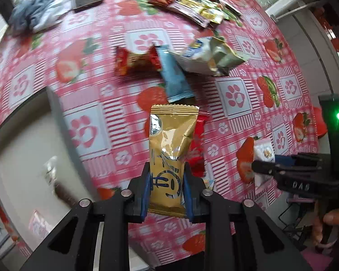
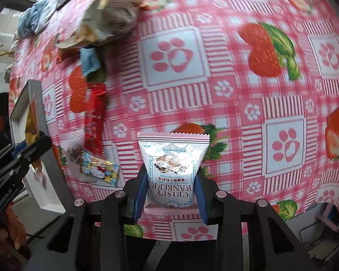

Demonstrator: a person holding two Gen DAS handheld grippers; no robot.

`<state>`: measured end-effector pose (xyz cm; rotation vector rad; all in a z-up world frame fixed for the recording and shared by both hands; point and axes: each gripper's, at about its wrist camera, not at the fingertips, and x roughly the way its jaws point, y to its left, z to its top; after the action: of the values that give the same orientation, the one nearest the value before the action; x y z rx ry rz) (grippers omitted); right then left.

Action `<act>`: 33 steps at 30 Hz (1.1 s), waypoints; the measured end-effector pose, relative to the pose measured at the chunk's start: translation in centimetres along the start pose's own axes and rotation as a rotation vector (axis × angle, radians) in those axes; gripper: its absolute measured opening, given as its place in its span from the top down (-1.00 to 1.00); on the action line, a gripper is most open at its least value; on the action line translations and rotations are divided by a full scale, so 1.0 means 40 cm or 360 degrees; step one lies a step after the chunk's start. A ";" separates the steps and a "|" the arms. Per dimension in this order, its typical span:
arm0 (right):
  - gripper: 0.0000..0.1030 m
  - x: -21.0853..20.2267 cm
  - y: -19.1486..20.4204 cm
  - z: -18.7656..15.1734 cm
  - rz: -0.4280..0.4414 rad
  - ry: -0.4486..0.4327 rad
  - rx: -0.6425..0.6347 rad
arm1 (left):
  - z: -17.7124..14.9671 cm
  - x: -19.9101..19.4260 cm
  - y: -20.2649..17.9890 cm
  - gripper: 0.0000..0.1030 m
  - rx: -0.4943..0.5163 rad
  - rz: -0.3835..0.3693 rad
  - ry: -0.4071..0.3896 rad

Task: Organize snacks
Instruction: 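Carry both packets over the white tray and release them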

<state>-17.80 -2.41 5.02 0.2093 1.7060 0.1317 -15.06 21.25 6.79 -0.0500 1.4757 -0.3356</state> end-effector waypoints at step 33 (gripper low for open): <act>0.23 -0.005 0.480 0.108 -0.0095 -0.0051 -0.0767 | -0.167 -0.117 0.308 0.46 -0.0633 0.0014 -0.0325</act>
<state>-12.29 16.15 8.54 -0.1969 1.5965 0.4848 -19.50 35.32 7.72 -0.3857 1.3201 -0.0234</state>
